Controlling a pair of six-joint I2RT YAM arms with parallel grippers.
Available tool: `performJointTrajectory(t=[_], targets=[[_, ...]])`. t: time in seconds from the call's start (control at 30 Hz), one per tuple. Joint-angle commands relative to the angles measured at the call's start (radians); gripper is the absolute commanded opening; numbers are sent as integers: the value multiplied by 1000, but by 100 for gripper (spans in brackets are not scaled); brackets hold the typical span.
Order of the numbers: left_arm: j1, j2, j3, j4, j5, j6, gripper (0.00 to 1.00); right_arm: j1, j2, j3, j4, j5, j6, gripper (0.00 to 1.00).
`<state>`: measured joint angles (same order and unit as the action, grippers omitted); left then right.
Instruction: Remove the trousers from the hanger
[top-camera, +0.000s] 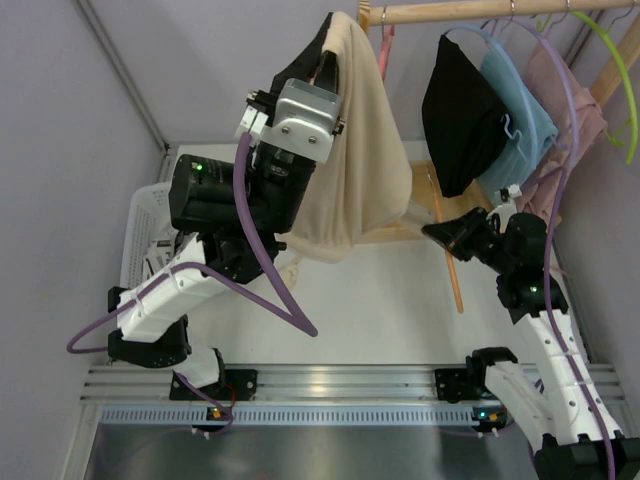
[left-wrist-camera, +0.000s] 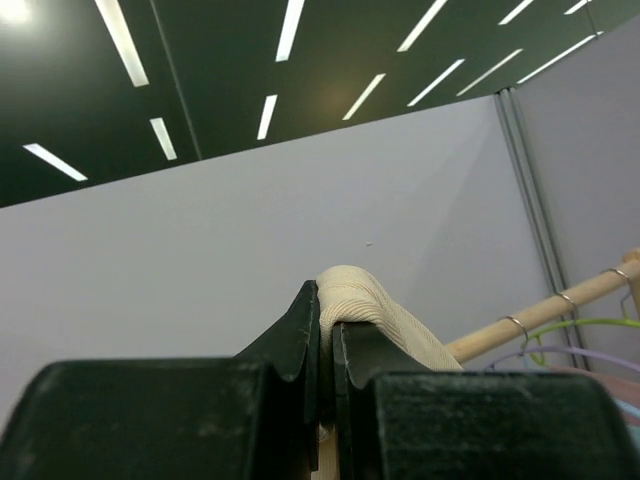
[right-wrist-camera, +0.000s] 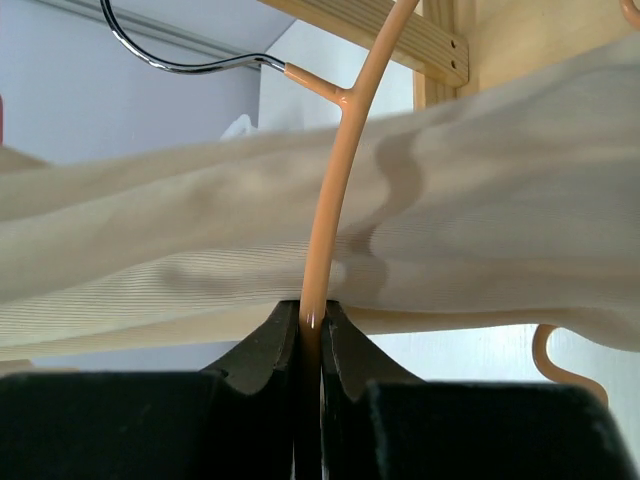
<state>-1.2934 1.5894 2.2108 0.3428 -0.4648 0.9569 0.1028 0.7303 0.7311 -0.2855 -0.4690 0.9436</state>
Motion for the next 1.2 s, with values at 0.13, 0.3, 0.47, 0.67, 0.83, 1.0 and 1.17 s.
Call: performJointTrajectory(t=[0.13,0.3,0.47,0.67,0.83,1.0,1.17], targets=[[-4,-20,96,202,9,221,0,5,-22,-4,29,13,-85,0],[-4,-43,110,298,14,392,0,3,-23,-7,23,13,-103,0],[-3,-62,96,372,-12,528,0,3,-14,7,20,12,-111,0],[123,-98,6,372,-124,596,0,3,-5,21,20,9,-114,0],[450,-82,23,145,-204,356,0,3,12,31,22,9,-117,0],[663,-45,56,73,-158,220,0,3,14,37,20,10,-126,0],[850,21,139,48,-100,155,0,3,17,39,19,9,-131,0]])
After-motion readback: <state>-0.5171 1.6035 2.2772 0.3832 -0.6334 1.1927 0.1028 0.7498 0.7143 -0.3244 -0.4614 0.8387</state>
